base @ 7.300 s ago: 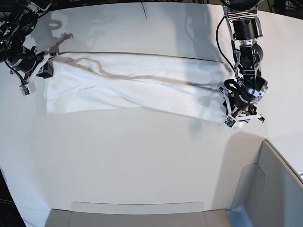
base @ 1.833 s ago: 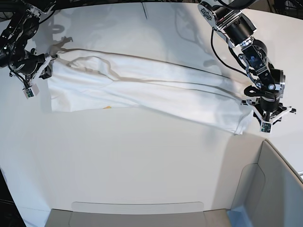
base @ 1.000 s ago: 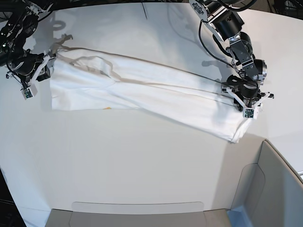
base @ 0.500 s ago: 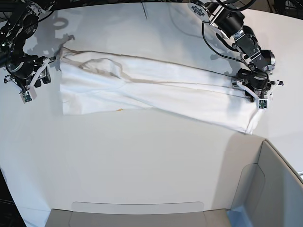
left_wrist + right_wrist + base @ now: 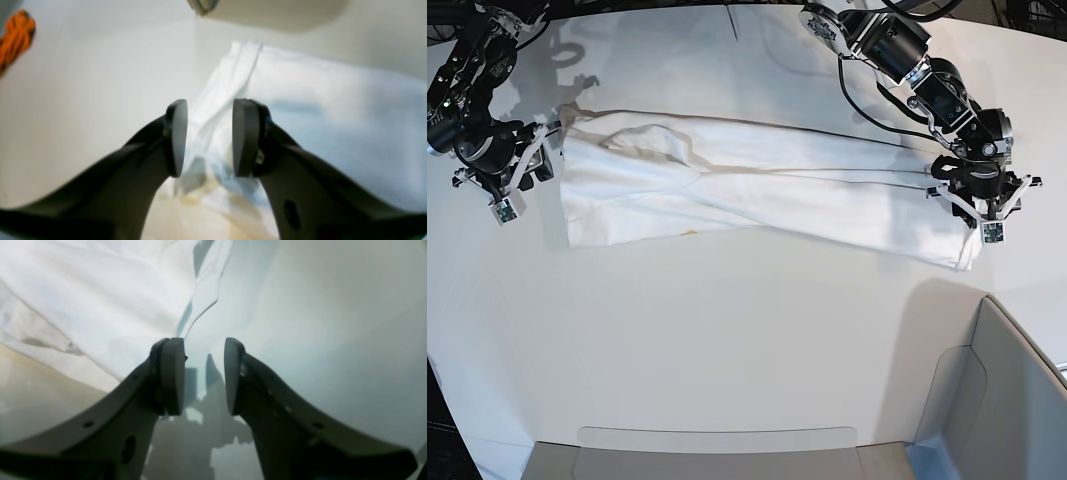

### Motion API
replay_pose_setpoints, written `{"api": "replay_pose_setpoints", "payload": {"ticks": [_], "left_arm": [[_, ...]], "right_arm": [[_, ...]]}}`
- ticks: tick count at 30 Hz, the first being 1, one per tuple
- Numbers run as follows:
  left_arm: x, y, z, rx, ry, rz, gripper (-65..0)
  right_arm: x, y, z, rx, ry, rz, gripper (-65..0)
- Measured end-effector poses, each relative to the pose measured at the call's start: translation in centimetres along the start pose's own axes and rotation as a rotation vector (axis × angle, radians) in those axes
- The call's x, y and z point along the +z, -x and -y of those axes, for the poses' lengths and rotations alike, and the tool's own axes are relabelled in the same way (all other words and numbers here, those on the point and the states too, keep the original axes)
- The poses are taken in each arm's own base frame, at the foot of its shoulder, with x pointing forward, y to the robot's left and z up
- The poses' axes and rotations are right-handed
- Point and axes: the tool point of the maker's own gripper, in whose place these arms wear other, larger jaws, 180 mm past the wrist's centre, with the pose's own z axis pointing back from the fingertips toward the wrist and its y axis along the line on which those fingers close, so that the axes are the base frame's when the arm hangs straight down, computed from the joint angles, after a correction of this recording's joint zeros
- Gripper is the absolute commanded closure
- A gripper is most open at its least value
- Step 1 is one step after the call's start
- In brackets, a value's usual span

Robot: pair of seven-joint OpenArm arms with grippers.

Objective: Layout the t-shirt on the table in an organized manner, then fold the t-shirt properly
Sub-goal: 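Release the shirt end with the left gripper and raise it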

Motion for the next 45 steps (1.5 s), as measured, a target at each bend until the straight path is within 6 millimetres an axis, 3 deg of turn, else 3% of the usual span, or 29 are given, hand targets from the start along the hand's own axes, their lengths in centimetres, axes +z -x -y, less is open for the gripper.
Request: {"api": "replay_pose_setpoints", "payload": {"ticks": [5, 7, 11, 14, 18, 23, 27, 30, 36, 41, 45], "left_arm": [[0.5, -3.2, -1.3, 0.022, -0.039, 0.091, -31.1], [1.0, -3.3, -2.4, 0.030, -0.069, 0.096, -35.1], [2.6, -0.4, -5.8, 0.241, -0.129, -0.011, -42.3], [3.7, 2.7, -9.4, 0.407, -0.172, -0.158, -46.5], [4.0, 4.0, -11.6, 0.427, -0.102, -0.282, -47.6], [4.8, 5.0, -9.3, 0.494, 0.088, -0.248, -47.6], [5.0, 4.5, -7.7, 0.529, 0.191, -0.185, -47.5], [4.1, 4.8, -5.5, 0.520, 0.269, -0.208, -47.5], [2.1, 7.7, -1.3, 0.596, 0.391, -0.322, -47.5], [0.5, 6.9, -2.5, 0.629, 0.376, -0.260, -47.5], [-0.1, 7.5, -2.0, 0.671, 0.401, -0.259, -47.5]], "right_arm": [[0.0, 0.0, 0.0, 0.000, 0.002, -0.002, -20.6], [0.0, 0.0, 0.1, 0.000, 0.003, -0.002, -20.6], [0.0, 0.1, 0.1, 0.000, 0.002, -0.002, -20.6], [0.0, 0.1, 0.1, 0.000, 0.002, -0.002, -20.6], [0.0, 0.1, 0.0, -0.001, 0.001, -0.003, -20.6], [0.0, 0.1, 0.1, -0.001, 0.002, -0.004, -20.6], [0.0, 0.0, 0.0, -0.001, 0.001, -0.001, -20.6], [0.0, 0.0, 0.1, -0.001, 0.002, -0.002, -20.6], [0.0, -0.5, 0.2, 0.001, 0.006, 0.011, -20.6], [0.0, -0.3, 0.2, 0.001, 0.006, 0.007, -20.6], [0.0, -0.3, 0.2, 0.001, 0.006, 0.006, -20.6]]}}
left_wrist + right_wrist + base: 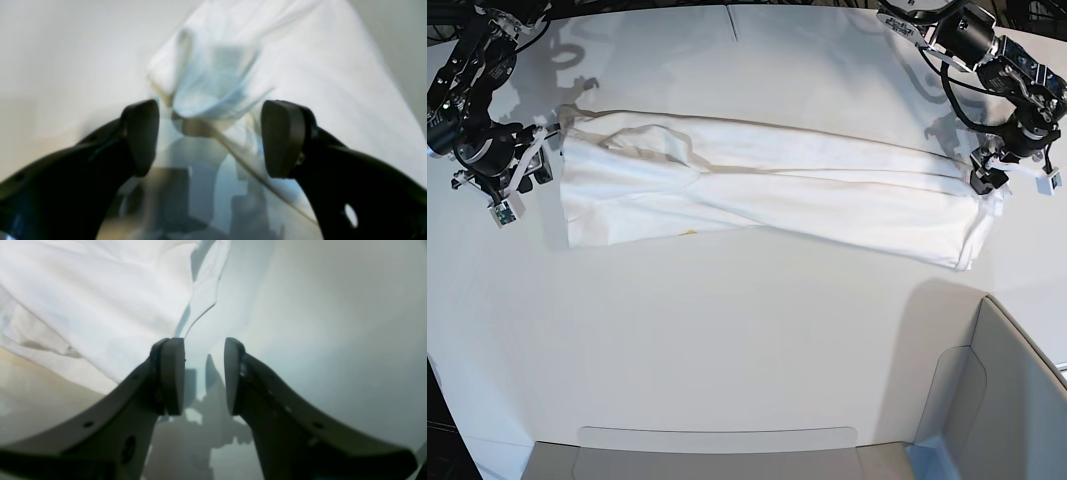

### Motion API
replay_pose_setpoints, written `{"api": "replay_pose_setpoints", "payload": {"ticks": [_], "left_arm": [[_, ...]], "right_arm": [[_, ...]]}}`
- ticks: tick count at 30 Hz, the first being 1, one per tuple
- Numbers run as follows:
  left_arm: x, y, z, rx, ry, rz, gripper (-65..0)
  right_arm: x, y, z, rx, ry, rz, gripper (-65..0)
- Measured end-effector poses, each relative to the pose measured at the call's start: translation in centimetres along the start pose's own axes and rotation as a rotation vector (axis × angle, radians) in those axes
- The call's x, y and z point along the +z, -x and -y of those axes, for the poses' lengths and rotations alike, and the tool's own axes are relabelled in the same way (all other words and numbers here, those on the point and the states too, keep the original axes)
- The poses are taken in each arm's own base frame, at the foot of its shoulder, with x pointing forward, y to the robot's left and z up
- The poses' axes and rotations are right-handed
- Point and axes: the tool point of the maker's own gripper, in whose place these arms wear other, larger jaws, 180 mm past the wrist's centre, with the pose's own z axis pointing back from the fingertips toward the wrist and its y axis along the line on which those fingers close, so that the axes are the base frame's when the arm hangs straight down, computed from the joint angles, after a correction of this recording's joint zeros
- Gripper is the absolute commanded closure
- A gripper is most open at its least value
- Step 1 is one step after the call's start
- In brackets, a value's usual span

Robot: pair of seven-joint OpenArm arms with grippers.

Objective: Layout the t-shirt on the table in an organized manner, then fold the t-shirt properly
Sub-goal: 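Release the shirt end with the left gripper and raise it, then grasp the shirt end with the left gripper and fold it toward the right gripper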

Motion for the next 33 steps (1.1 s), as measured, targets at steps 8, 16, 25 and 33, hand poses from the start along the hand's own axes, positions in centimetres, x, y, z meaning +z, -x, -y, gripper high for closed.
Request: {"api": "replay_pose_setpoints", "payload": {"ticks": [8, 16, 25, 33], "left_arm": [[-2.3, -0.9, 1.3, 0.066, 0.079, 0.040, -47.5], [-2.7, -1.4, 2.1, 0.071, 0.099, 0.042, -47.5], [-5.2, -0.6, 7.9, -0.131, 0.183, -0.032, -40.4], [-6.0, 0.2, 10.3, -0.127, 0.237, -0.021, -33.5]], "right_arm": [[0.0, 0.0, 0.0, 0.000, 0.000, 0.000, -20.6], [0.0, 0.0, 0.0, 0.000, 0.000, 0.000, -20.6], [0.0, 0.0, 0.0, 0.000, 0.000, 0.001, -20.6], [0.0, 0.0, 0.0, 0.000, 0.000, 0.000, -20.6]]}}
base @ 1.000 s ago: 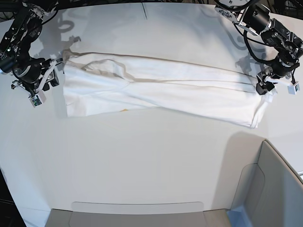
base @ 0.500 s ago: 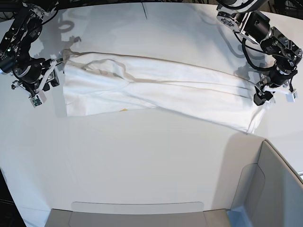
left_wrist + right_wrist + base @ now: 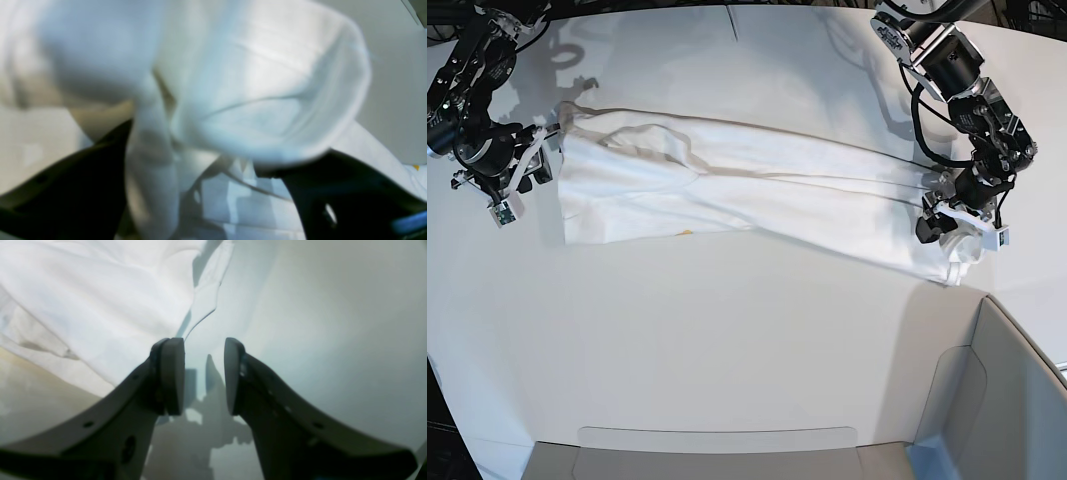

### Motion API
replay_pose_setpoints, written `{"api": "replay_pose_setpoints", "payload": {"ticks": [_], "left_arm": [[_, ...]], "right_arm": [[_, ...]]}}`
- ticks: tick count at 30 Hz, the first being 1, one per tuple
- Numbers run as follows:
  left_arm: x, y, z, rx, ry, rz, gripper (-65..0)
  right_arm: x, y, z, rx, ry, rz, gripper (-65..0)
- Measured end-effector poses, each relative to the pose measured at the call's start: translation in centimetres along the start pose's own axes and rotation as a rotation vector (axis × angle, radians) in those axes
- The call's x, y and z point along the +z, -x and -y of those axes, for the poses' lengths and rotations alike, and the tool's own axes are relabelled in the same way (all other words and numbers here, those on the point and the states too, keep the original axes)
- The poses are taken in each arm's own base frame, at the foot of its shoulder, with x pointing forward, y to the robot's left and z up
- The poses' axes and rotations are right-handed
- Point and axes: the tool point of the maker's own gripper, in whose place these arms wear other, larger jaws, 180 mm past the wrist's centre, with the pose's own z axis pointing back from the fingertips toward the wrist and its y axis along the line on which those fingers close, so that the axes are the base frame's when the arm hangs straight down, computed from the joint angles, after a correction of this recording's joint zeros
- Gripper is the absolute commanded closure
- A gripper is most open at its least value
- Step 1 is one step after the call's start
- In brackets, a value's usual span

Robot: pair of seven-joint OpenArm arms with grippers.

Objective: Layout the t-shirt on the table in an organized manner, then fold the t-shirt properly
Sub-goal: 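Grasp the shirt end with the left gripper and fold it toward the right gripper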

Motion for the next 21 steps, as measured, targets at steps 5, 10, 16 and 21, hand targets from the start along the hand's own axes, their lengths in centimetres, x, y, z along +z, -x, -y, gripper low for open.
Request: {"api": "replay_pose_setpoints", "payload": {"ticks": [5, 10, 16, 21], "left_arm": [[0.2, 0.2, -0.5, -0.010, -0.018, -0.016, -19.6], [0.2, 0.4, -0.6, -0.009, -0.022, -0.026, -3.6], [0.3, -1.1, -1.1, -0.014, -0.042, 0.082, 0.0], [1.8, -3.2, -1.1, -0.055, -0.064, 0.186, 0.0]], "right_arm": [[0.0, 0.0, 0.0, 0.000, 0.000, -0.001, -20.6], [0.0, 0.0, 0.0, 0.000, 0.000, -0.001, -20.6], [0.0, 0.0, 0.0, 0.000, 0.000, 0.000, -20.6], [0.0, 0.3, -0.1, -0.001, -0.003, -0.007, -20.6]]}}
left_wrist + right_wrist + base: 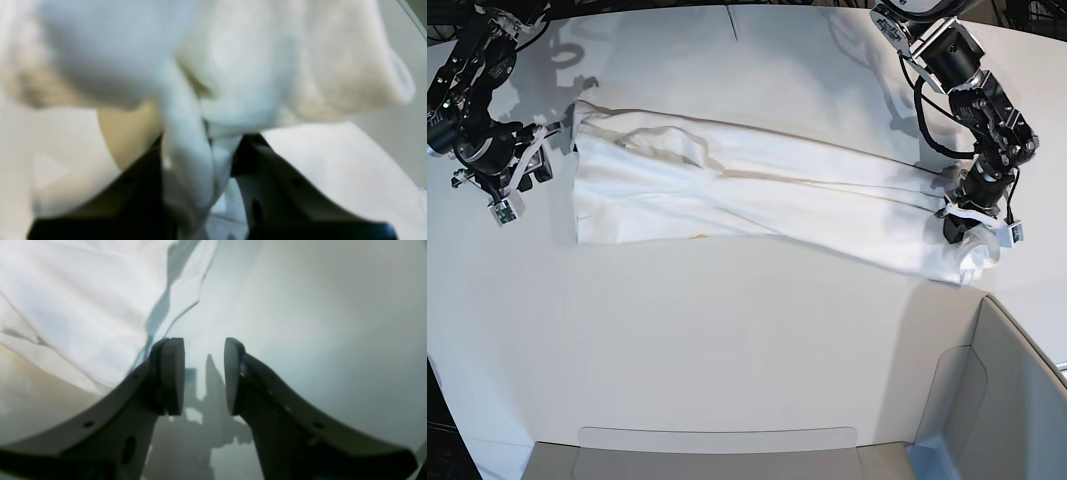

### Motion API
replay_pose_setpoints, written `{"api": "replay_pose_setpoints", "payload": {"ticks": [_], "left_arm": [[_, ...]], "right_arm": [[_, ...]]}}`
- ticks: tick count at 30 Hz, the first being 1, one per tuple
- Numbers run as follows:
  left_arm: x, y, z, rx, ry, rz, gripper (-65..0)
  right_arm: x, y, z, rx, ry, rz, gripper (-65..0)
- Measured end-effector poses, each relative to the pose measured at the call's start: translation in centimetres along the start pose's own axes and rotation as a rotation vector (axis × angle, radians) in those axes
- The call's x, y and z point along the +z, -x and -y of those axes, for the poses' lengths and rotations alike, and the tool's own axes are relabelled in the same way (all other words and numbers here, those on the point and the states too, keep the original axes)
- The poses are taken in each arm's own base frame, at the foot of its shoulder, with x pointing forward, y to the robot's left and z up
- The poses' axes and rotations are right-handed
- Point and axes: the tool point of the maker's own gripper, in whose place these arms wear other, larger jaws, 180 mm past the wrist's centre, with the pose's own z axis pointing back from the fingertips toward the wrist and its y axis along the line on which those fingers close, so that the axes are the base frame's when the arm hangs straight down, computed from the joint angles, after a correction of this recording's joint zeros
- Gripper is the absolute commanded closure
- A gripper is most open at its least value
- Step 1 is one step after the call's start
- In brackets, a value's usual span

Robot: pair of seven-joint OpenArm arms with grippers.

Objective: Layout the t-shirt on the table in an organized manner, then fold the t-shirt properly
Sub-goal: 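Grasp the shirt end with the left gripper and fold it toward the right gripper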

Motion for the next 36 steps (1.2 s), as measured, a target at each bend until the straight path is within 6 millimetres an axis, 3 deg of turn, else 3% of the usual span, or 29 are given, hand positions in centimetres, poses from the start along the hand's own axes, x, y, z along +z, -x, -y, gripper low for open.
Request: {"api": "replay_pose_setpoints", "payload": {"ticks": [6, 10, 15, 22, 30, 36], "left_arm": [[4.0, -4.5, 1.2, -0.132, -0.041, 0.158, 0.0], [5.2, -5.5, 3.6, -0.236, -0.007, 0.210, 0.0], [5.7, -3.4, 6.3, -0.303, 0.074, 0.237, 0.0], [5.8, 0.7, 8.4, -0.489, 0.107, 0.217, 0.0], [7.1, 2.8, 11.9, -0.507, 0.235, 0.284, 0.0], [6.7, 5.1, 13.7, -0.600, 0.280, 0.230, 0.0]], "right_arm": [[0.0, 0.3, -0.1, -0.001, -0.003, -0.007, -20.6], [0.0, 0.2, -0.1, -0.001, -0.002, -0.005, -20.6], [0.0, 0.1, 0.0, -0.001, -0.001, -0.004, -20.6], [0.0, 0.1, -0.1, 0.000, -0.002, -0.003, -20.6], [-0.2, 0.1, -0.3, -0.006, -0.008, -0.001, -20.6], [-0.4, 0.0, -0.8, -0.017, -0.020, 0.007, -20.6]]}}
